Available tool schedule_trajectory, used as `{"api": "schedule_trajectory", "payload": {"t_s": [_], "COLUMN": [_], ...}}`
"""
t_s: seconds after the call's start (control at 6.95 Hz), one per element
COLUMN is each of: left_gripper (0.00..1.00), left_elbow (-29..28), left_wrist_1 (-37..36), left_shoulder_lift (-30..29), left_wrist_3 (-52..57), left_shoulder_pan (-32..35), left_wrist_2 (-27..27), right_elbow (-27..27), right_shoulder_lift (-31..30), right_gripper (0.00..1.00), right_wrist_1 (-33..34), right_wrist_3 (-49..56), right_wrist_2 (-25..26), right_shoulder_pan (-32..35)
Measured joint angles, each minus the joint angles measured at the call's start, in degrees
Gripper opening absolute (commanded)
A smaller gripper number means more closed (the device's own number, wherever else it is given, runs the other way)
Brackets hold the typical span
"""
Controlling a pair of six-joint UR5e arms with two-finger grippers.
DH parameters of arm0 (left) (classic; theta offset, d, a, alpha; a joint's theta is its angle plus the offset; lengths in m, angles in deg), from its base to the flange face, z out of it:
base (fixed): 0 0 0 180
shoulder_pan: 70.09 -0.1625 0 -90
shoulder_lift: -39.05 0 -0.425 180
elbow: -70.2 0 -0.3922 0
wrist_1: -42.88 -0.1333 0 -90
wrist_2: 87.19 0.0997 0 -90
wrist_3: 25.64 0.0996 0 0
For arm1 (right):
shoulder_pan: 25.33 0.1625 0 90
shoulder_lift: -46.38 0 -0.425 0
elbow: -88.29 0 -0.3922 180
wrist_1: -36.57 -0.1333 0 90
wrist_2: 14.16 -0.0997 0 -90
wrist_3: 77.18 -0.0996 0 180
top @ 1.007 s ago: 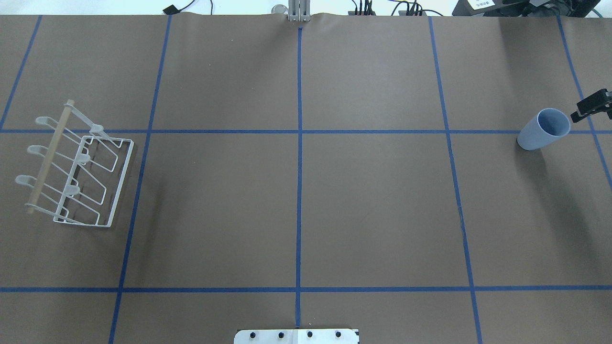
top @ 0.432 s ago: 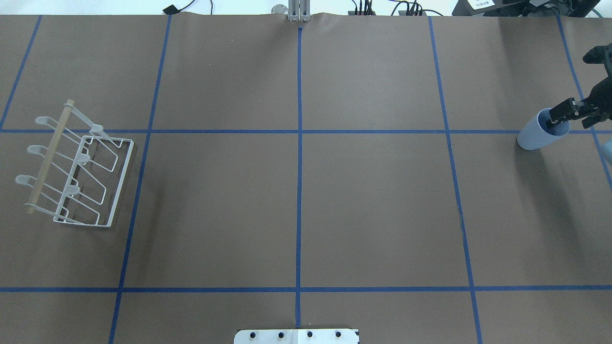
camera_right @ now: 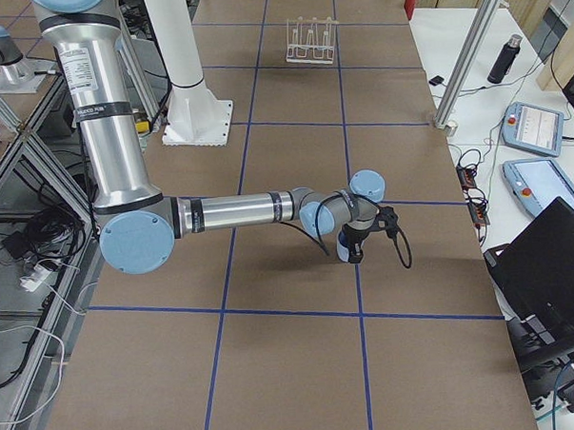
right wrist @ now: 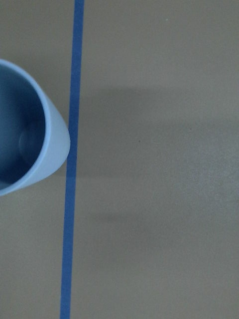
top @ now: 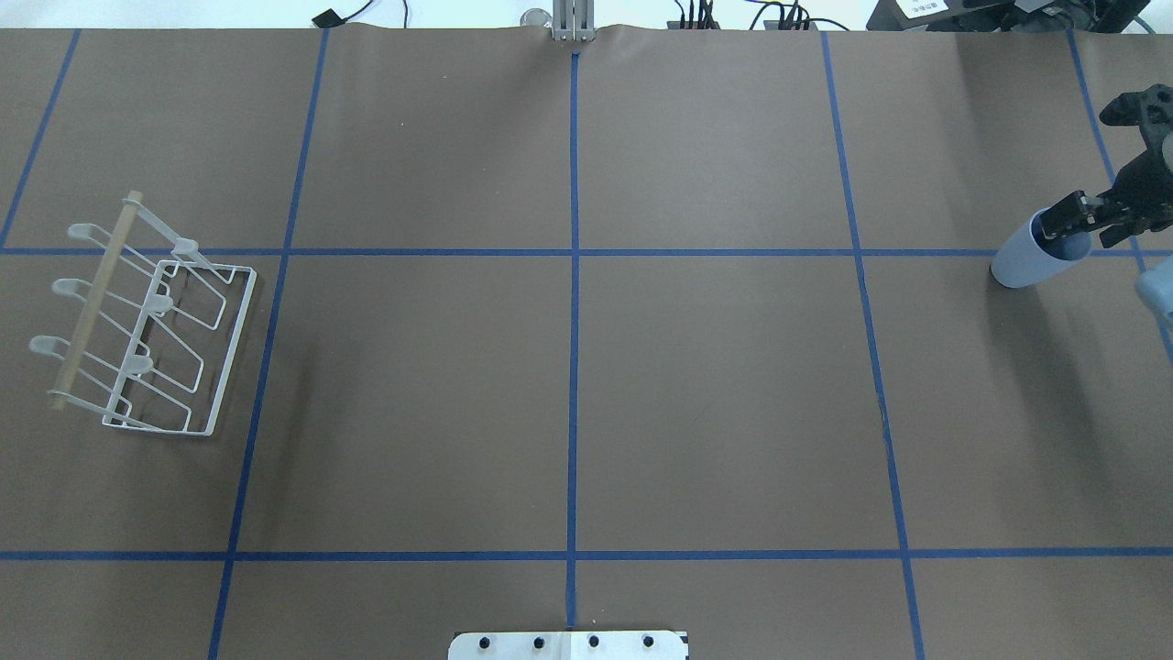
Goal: Hang cup on cup holder
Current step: 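Lower the right gripper onto the light blue cup and grasp its rim, then carry the cup with the right gripper toward the left gripper while the left arm approaches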
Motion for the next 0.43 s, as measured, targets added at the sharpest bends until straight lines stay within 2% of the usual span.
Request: {"api": "schedule_trajectory", "payload": {"t_s": [0.43], "left_gripper": [0.99], "left_elbow": [-0.1], "left_wrist_1": [0.0], "left_shoulder_lift": [0.0], "left_wrist_3": [0.0], "left_shoulder_pan": [0.0], "left_wrist_2": [0.1], "right_elbow": [1.3], "right_shoulder_lift": [0.1], "right_gripper": [0.00], "right_wrist_1": [0.1], "right_wrist_3": [1.0], "right_wrist_2": [-0.5], "right_shoulder_pan": [1.0]}}
